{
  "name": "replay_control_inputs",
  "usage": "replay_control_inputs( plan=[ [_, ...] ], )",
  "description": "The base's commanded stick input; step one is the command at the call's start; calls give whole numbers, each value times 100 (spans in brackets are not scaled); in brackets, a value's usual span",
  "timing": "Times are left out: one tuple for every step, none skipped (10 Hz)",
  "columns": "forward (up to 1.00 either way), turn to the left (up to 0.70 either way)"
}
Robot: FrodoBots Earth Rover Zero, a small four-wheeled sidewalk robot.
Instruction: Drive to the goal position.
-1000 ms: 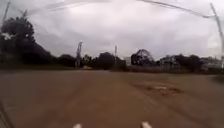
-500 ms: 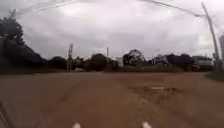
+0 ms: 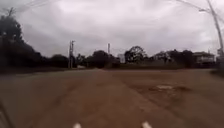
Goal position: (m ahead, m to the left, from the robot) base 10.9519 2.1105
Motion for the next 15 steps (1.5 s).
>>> replay_control_inputs(
  plan=[
    [70,12],
    [70,6],
    [70,2],
    [70,11],
    [70,10],
    [70,9],
    [70,16],
    [70,29],
    [70,27],
    [70,16],
    [70,0],
    [70,0],
    [70,0],
    [70,0],
    [70,0]
  ],
)
